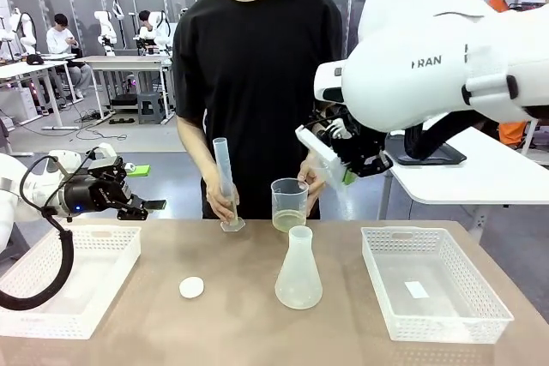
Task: Prepare the solutions needed for the experiment.
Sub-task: Pick up the Plastic Funnel and insert it into the Big flask.
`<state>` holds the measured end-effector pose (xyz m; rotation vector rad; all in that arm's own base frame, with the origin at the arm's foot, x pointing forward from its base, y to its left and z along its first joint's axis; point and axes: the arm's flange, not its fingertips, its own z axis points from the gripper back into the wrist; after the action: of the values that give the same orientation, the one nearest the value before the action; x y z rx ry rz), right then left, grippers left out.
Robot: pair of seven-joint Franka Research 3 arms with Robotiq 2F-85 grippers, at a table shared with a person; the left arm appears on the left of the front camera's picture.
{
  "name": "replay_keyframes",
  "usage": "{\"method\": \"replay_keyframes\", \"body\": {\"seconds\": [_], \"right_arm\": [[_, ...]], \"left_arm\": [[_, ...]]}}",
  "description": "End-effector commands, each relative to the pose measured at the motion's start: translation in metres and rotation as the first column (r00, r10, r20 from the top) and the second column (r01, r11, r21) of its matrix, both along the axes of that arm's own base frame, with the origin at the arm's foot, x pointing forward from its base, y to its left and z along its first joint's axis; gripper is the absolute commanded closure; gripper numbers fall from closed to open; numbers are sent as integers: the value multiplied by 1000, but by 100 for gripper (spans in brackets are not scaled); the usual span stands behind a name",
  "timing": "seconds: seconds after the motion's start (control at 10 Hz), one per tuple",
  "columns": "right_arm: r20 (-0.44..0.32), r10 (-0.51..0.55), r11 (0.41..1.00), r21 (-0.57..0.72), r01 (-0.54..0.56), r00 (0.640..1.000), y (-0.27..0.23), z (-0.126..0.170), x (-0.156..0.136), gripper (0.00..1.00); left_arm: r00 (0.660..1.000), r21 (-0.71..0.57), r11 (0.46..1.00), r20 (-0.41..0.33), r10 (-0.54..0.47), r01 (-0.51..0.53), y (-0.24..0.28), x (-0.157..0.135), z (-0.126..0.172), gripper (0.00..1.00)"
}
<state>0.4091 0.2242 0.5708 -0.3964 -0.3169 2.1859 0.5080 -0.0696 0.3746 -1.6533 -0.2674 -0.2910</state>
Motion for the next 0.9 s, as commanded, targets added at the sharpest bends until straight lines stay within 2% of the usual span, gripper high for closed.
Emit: {"method": "replay_keyframes", "body": {"seconds": [0.0, 0.1, 0.4, 0.5, 0.8], "right_arm": [[-1, 145, 987, 68, -144, 989, -4, -13, -5, 97], [19, 204, 974, 95, -205, 979, 1, -14, -9, 97], [52, 248, 967, 50, -251, 967, 12, -20, -9, 97], [30, 194, 979, 65, -195, 981, 17, -13, -11, 97], [33, 210, 976, 58, -212, 977, 17, -14, -11, 97]], "left_arm": [[1000, -16, 1000, 18, -10, 10, 0, 1, 0, 0], [1000, -16, 1000, 18, -10, 10, 0, 1, 0, 0], [1000, -16, 1000, 18, -10, 10, 0, 1, 0, 0], [1000, -16, 1000, 18, -10, 10, 0, 1, 0, 0], [1000, -16, 1000, 18, -10, 10, 0, 1, 0, 0]]}}
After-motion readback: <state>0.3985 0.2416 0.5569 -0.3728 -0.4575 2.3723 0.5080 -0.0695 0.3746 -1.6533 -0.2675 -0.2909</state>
